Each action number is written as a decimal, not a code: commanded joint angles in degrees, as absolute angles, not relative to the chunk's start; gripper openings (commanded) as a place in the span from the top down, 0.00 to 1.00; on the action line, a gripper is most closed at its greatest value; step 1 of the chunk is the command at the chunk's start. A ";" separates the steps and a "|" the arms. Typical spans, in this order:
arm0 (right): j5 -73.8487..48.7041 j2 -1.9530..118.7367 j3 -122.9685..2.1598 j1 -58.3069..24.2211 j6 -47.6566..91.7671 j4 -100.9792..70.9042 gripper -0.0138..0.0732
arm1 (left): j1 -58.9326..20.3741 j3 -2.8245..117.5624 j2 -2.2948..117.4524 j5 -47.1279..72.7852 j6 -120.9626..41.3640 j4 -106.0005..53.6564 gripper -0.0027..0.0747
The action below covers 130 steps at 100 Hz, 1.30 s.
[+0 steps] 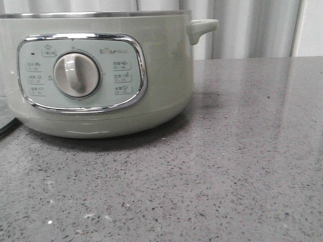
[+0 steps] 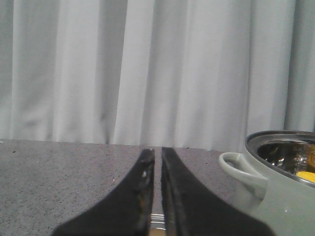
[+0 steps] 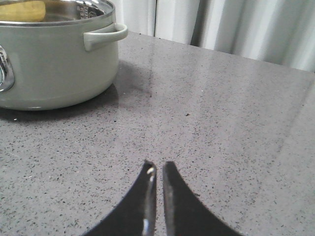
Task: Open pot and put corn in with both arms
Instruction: 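Raise the right gripper out of the pot and pull it back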
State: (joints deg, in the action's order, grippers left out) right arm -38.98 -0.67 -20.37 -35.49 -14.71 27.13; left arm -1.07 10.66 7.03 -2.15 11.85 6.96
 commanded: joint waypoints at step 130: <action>-34.92 -1.01 -21.65 -35.58 -14.65 29.30 0.90 | -2.14 -0.58 -2.21 8.58 -4.26 -1.29 0.99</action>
State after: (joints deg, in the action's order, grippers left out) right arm -38.98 -0.67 -20.37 -35.49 -14.71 27.26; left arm -1.22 -0.16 -0.25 6.83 -5.77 -1.22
